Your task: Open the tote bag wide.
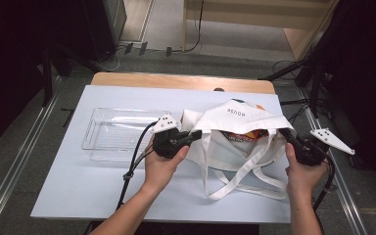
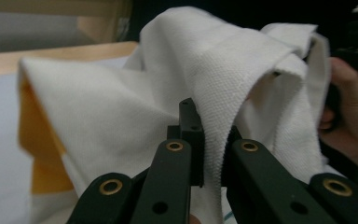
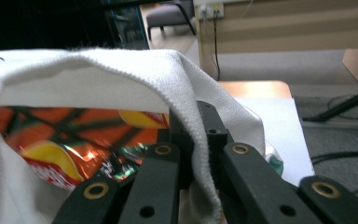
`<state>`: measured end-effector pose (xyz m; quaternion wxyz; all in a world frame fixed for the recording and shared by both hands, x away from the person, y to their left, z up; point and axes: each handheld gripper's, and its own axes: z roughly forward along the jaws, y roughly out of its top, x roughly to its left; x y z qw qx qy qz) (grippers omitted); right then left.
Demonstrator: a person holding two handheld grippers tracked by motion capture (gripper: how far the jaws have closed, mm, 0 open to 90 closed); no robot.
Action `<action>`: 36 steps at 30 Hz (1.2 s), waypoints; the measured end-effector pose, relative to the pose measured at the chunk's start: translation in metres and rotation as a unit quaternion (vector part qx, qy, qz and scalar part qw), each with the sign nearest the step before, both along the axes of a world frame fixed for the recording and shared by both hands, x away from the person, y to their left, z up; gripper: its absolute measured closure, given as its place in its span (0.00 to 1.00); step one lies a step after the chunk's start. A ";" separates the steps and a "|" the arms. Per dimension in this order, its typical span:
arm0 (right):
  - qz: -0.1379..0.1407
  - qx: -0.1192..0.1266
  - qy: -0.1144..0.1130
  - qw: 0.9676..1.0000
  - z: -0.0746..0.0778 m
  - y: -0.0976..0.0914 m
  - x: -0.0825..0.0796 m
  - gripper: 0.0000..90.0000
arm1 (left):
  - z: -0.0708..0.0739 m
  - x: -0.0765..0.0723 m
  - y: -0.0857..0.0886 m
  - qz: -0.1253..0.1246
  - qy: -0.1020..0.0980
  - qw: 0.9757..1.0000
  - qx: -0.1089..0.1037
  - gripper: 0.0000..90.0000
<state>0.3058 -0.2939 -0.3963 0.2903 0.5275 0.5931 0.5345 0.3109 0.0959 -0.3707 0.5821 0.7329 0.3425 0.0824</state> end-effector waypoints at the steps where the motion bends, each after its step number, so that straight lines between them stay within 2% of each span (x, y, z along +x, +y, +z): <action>1: 0.001 0.002 -0.007 1.000 0.003 0.000 -0.004 0.98 | 0.004 -0.004 0.000 -0.007 -0.006 1.000 -0.005 0.99; 6: 0.007 0.009 -0.038 0.999 0.023 0.001 -0.026 0.98 | 0.021 -0.019 0.002 -0.029 -0.028 0.999 -0.028 0.99; 12: 0.011 0.004 -0.065 0.998 0.049 0.003 -0.056 0.98 | 0.042 -0.041 0.009 -0.053 -0.052 0.996 -0.057 0.99; 18: 0.015 0.004 -0.082 0.997 0.066 0.006 -0.079 0.98 | 0.056 -0.054 0.018 -0.067 -0.060 0.993 -0.079 0.99; 20: 0.019 0.004 -0.085 0.996 0.069 0.007 -0.083 0.98 | 0.056 -0.053 0.020 -0.061 -0.060 0.993 -0.075 0.99; 24: 0.008 -0.013 -0.068 0.998 0.061 0.009 -0.081 0.97 | 0.044 -0.042 0.022 -0.048 -0.038 0.996 -0.066 0.99; 28: 0.003 -0.010 -0.045 0.999 0.047 0.008 -0.071 0.97 | 0.032 -0.031 0.021 -0.019 -0.025 0.998 -0.053 0.99; 29: 0.002 -0.011 -0.037 0.999 0.044 0.008 -0.068 0.97 | 0.031 -0.028 0.022 -0.015 -0.018 0.998 -0.054 0.99; 31: 0.001 -0.016 -0.035 0.999 0.043 0.008 -0.064 0.95 | 0.030 -0.023 0.022 -0.011 -0.014 0.999 -0.051 0.98; 34: 0.000 -0.014 -0.040 0.999 0.044 0.010 -0.060 0.80 | 0.029 -0.020 0.024 0.000 -0.015 0.999 -0.038 0.95; 36: -0.006 -0.015 -0.042 0.999 0.043 0.009 -0.059 0.75 | 0.026 -0.017 0.027 0.011 -0.011 0.999 -0.032 0.93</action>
